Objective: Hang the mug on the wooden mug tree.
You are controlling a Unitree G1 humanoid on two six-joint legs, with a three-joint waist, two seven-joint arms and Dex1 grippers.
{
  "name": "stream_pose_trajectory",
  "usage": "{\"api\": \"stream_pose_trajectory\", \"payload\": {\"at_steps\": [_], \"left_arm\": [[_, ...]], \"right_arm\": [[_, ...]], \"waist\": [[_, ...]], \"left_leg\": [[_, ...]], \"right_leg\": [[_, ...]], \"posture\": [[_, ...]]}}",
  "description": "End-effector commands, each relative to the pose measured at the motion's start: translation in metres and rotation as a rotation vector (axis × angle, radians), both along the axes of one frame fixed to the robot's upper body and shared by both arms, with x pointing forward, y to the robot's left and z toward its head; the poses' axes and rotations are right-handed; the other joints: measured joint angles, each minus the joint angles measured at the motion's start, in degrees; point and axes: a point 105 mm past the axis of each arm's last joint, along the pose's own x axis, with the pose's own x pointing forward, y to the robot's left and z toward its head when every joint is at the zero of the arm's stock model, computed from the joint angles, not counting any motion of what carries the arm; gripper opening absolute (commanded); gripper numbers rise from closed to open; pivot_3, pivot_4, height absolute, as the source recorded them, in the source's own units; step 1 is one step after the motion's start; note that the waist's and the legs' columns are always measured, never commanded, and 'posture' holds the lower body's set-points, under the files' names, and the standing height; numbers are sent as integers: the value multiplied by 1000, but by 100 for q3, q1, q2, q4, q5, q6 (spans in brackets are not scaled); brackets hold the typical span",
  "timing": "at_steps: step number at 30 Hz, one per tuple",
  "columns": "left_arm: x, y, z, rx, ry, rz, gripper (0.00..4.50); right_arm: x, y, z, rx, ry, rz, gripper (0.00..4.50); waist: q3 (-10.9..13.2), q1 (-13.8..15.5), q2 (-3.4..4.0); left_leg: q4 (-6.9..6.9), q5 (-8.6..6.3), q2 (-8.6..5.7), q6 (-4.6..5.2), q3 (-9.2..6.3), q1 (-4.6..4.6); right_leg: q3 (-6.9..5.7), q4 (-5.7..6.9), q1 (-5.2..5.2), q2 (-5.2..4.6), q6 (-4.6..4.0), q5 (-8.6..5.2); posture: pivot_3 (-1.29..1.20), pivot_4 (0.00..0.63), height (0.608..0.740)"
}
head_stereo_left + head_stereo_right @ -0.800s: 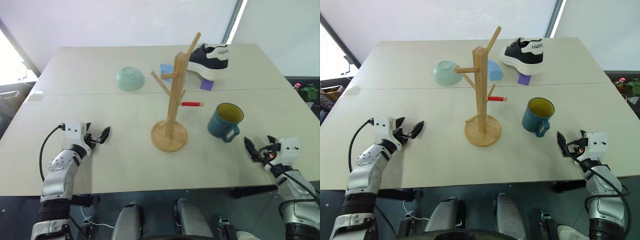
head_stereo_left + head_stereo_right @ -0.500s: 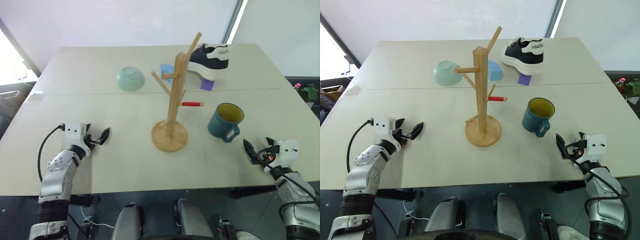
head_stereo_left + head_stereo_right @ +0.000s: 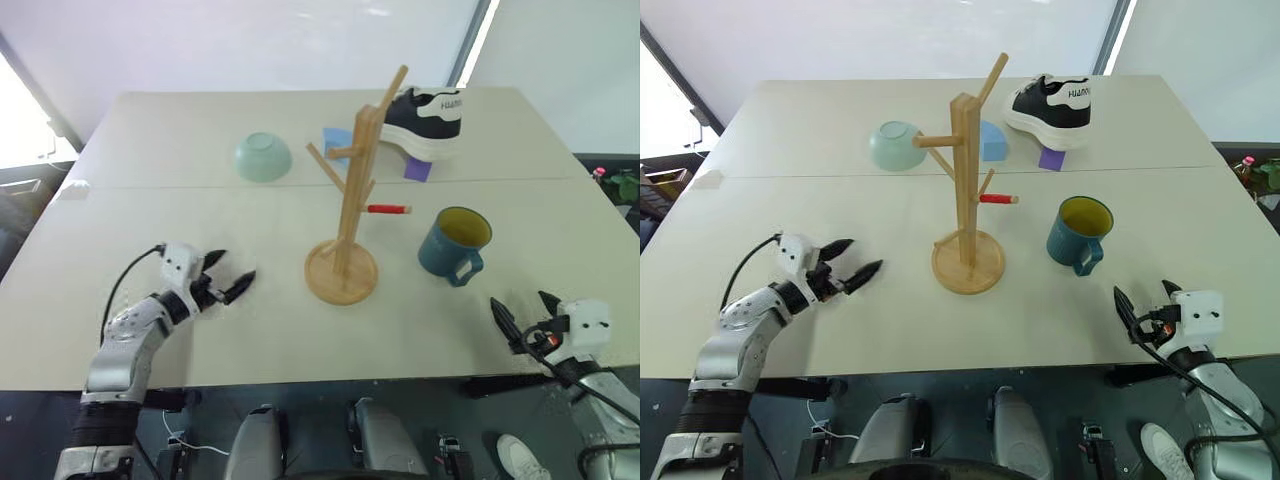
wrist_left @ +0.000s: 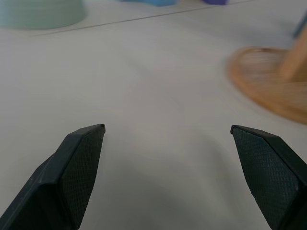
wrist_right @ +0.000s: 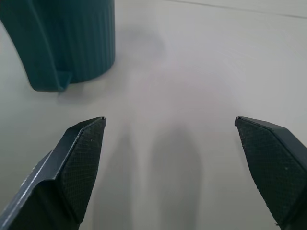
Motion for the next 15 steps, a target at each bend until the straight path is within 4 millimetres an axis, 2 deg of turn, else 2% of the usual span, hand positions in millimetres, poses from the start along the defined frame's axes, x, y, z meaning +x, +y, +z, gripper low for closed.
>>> {"api": "stream_pose_trajectory", "payload": {"at_steps": [1,4,6,9,12,15], "left_arm": [[-19,-24,13,2,-20,-213,4500],[-35,-44,17,14,-7,-392,4500],[-42,-53,19,22,-8,-461,4500],[-49,-67,24,33,-26,-543,4500],[-54,-80,31,22,-53,-599,4500],[-60,-89,38,7,-71,-638,4500]], "right_arm": [[-9,21,13,-11,-23,81,4465],[-10,48,14,-2,-26,120,4465],[-7,57,15,7,-42,102,4465],[2,57,13,25,-83,0,4465],[10,66,12,55,-108,-17,4465],[17,65,10,51,-118,-57,4465]], "waist": [[-2,3,3],[-2,-2,4],[-5,-11,10],[-5,-1,9],[-5,3,10],[-5,0,9]], "left_leg": [[-5,0,0,0,0,0],[-30,0,-1,0,2,7],[-35,1,0,0,2,5],[-33,1,-2,0,4,3],[-31,1,-5,0,8,0],[-32,1,-4,0,6,-5]], "right_leg": [[0,0,-3,-1,-1,-1],[-1,-9,-6,-1,-2,-2],[0,-9,-14,4,-2,-2],[0,-10,-16,4,-2,-2],[-1,-13,-18,3,-2,-2],[-1,-18,-20,22,-1,-2]], "posture": [[0,150,740],[0,150,740],[0,150,740],[0,150,740],[0,150,740],[0,150,740]]}}
